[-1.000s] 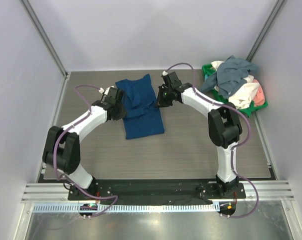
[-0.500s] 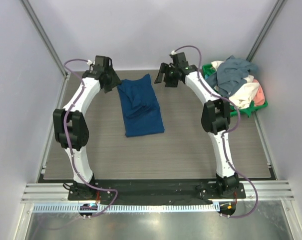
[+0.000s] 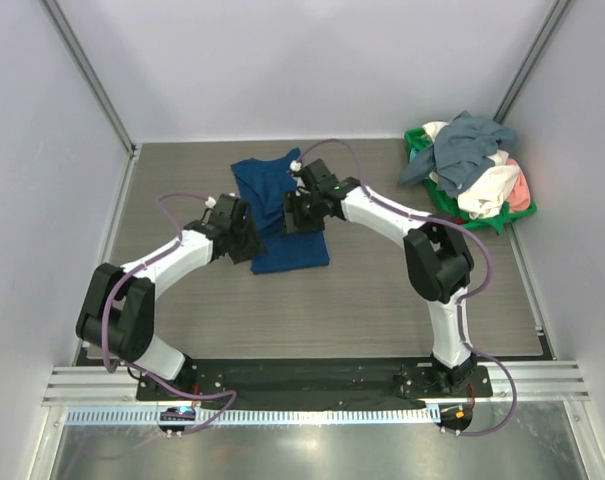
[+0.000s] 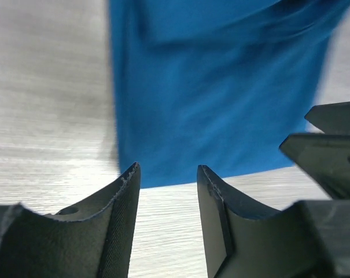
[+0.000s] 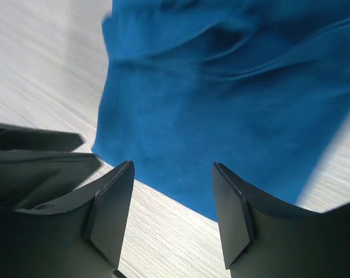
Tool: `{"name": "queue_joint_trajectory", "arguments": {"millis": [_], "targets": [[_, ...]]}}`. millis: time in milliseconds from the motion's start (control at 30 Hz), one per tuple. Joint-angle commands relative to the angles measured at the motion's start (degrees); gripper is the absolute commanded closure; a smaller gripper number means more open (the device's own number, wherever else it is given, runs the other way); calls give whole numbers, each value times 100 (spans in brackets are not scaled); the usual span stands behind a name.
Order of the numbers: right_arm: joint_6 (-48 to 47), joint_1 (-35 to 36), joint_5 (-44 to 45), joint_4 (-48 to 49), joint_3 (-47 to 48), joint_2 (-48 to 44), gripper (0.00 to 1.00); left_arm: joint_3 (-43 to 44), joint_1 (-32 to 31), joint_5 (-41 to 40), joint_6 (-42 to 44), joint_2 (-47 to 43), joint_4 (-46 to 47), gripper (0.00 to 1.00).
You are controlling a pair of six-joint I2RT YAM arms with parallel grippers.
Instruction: Fold and stack the t-shirts
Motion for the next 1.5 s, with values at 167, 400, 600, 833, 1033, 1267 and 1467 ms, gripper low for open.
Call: {"name": "queue_joint_trajectory", "arguments": {"millis": [167,400,600,833,1033,1267,1467], "targets": [[-311,184,202,-150,851,1041,40,-555,-9,227,-313,339,1470,60],[-451,255,272,-800,2231,1912,42,-1107,-9,95,-331,410,1584,62],[-513,255,431,-1222,2952,2386,42,-1592,-18,104,-322,366,1637,62],[-399,246,712,-1381,3717,2800,41,-2093,-9,95,-305,313,1760,63],[382,150,684,-1233,5193,3195,36,-2252,-27,139,-322,155,1769,64],[1262,-289,413,201,5151,3144,32,-2173,-123,175,-410,-380,1470,61],[718,-483,431,271,3566,1652,25,-1865,-123,-79,-348,-1100,794,44]]}}
